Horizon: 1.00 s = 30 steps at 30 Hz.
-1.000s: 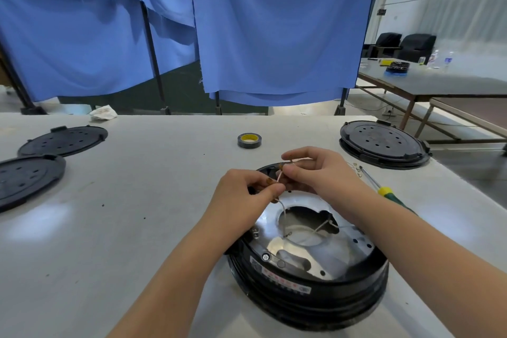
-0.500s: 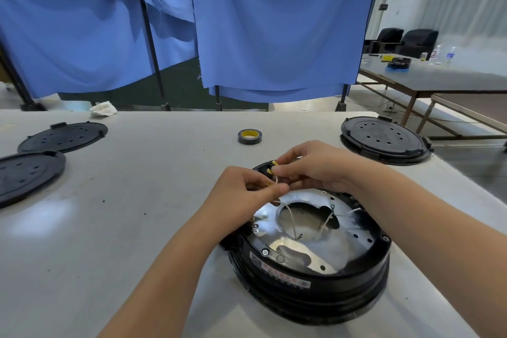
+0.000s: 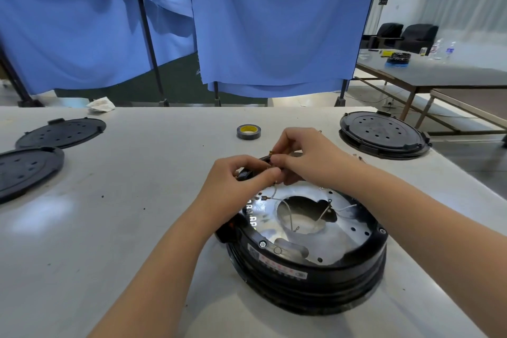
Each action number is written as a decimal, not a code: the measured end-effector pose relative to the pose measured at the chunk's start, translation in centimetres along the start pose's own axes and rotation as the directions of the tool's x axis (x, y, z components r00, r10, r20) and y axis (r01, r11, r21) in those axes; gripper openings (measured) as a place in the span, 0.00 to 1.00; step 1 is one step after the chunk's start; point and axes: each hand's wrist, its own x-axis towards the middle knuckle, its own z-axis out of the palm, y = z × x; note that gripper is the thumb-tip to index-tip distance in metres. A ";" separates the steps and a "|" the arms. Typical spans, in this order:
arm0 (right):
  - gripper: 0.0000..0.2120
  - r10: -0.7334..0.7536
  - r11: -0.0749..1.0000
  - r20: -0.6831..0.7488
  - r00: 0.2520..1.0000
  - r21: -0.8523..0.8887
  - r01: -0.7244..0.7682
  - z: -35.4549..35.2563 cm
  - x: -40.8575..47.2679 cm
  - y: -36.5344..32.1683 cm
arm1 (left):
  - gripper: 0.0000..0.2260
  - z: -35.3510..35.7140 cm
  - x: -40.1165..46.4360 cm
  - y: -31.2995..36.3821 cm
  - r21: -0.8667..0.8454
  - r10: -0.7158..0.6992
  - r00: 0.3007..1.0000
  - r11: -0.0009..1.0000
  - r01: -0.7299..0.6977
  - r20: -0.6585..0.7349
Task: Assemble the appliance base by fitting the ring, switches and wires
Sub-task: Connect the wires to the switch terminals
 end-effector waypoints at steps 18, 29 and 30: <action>0.04 -0.183 0.982 -0.189 0.965 -0.089 0.169 -1.7 0.8 -2.5 | 0.12 0.0 0.9 -1.0 -0.128 -0.086 0.981 0.990 0.064 -0.173; 0.04 -0.177 0.983 -0.236 0.956 0.005 0.183 -0.9 1.0 -2.0 | 0.11 0.1 1.0 -1.0 -0.110 -0.062 0.980 0.993 0.042 -0.189; 0.04 -0.184 0.981 -0.238 0.954 0.015 0.193 -0.9 1.0 -2.4 | 0.11 0.1 1.0 -1.1 -0.107 -0.060 0.980 0.993 0.040 -0.189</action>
